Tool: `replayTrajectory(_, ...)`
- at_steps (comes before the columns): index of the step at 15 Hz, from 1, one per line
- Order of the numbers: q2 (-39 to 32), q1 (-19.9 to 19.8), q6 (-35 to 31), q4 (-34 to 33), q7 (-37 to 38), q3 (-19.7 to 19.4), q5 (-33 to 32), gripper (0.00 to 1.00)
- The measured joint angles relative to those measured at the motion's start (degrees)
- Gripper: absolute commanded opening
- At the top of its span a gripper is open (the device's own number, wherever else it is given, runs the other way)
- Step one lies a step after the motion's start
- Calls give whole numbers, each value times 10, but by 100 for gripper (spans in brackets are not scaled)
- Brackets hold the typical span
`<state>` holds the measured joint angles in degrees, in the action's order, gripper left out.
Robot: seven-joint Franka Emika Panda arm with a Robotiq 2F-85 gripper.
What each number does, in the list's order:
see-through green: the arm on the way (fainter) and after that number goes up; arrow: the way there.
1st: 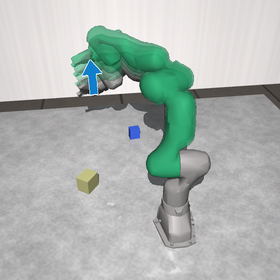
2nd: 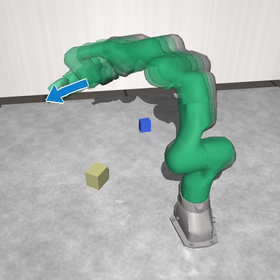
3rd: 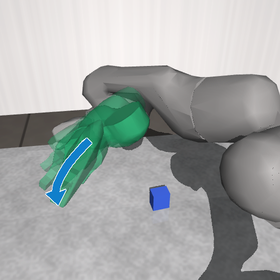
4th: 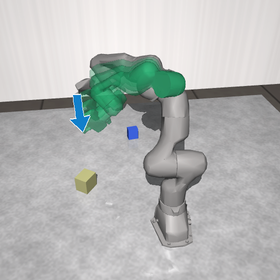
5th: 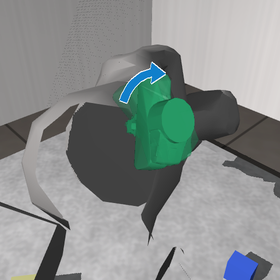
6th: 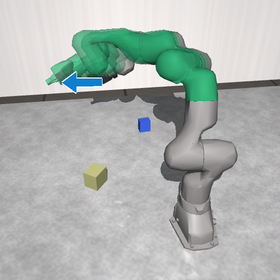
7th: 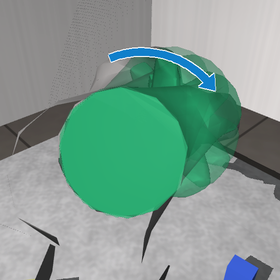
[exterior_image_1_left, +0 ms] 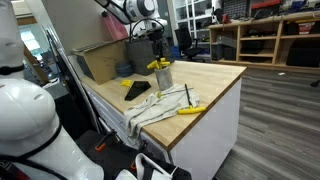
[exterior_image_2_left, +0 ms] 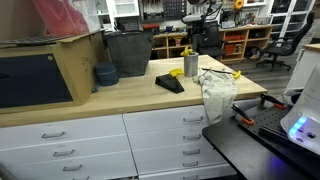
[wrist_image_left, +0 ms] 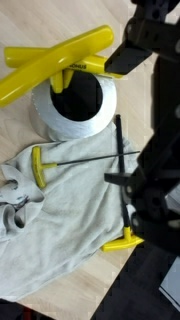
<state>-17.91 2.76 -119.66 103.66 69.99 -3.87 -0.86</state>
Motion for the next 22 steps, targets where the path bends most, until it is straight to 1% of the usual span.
replayTrajectory(8, -2, 1, 2, -1, 2, 5, 1, 100)
replayTrajectory(11, -8, 4, 2, -7, 27, 5, 1, 100)
replayTrajectory(15, -28, 20, 0, -42, 70, 6, 0, 100)
replayTrajectory(18, -41, 37, -12, -69, 70, 10, -13, 100)
replayTrajectory(22, -67, 51, -9, -97, 61, 18, -26, 100)
